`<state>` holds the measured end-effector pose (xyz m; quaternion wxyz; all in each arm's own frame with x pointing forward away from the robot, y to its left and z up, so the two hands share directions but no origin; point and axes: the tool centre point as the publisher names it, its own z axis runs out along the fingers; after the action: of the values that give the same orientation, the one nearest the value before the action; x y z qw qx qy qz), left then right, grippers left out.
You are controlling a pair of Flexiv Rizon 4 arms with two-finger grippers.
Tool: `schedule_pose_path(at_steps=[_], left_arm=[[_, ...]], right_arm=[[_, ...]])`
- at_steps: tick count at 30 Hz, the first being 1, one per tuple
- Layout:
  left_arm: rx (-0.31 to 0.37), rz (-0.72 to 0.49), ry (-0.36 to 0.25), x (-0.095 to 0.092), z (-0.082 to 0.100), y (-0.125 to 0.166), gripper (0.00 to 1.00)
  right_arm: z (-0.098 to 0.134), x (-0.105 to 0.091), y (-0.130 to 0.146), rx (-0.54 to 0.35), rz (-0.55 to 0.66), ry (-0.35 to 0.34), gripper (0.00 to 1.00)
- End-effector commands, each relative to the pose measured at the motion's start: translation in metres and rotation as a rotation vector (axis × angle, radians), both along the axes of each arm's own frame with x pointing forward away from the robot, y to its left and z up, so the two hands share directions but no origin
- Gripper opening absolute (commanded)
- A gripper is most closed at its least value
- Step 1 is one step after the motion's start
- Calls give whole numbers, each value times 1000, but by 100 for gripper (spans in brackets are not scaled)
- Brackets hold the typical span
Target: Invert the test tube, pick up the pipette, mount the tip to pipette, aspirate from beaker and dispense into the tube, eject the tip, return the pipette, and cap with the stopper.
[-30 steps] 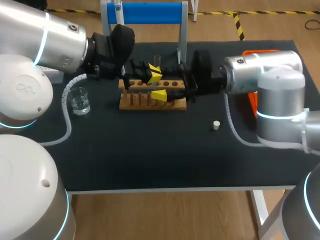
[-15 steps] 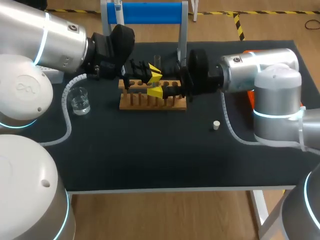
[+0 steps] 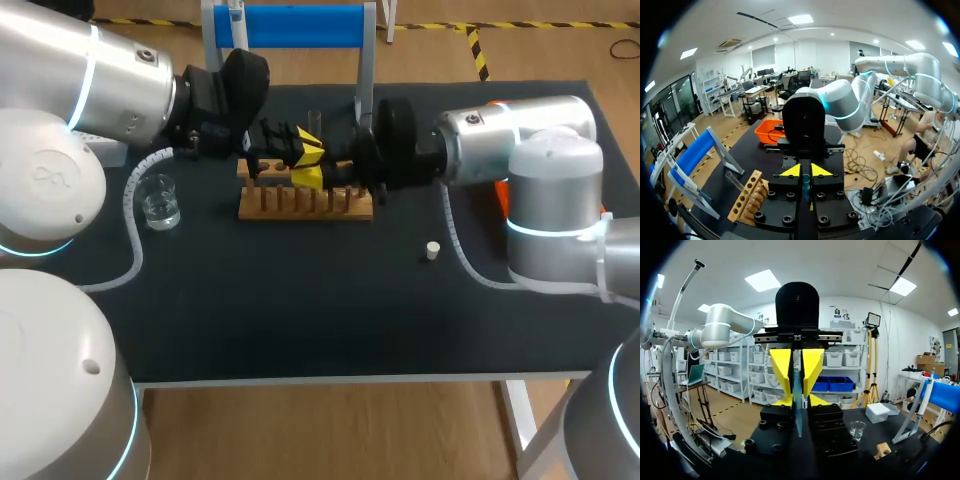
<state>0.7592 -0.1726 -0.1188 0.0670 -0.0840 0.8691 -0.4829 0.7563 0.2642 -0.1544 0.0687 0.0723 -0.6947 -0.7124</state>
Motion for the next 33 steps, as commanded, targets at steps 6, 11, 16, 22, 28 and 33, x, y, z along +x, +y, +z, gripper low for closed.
schedule_pose_path(at_steps=[6, 11, 16, 22, 28, 33], left_arm=[[4, -2, 3, 0, 1, 0, 73], [4, -2, 3, 0, 1, 0, 100], [4, -2, 3, 0, 1, 0, 100], [4, -2, 3, 0, 1, 0, 100], [4, -2, 3, 0, 1, 0, 100], [4, -2, 3, 0, 1, 0, 100]], right_arm=[[-1, -1, -4, 4, 3, 0, 0], [-3, -2, -10, 4, 3, 2, 0], [-9, -5, -32, 6, -4, 2, 0], [-16, -11, -73, 10, -20, -7, 0], [-28, -17, -122, 5, -33, -8, 0], [-37, -20, -158, 4, -37, -4, 0]])
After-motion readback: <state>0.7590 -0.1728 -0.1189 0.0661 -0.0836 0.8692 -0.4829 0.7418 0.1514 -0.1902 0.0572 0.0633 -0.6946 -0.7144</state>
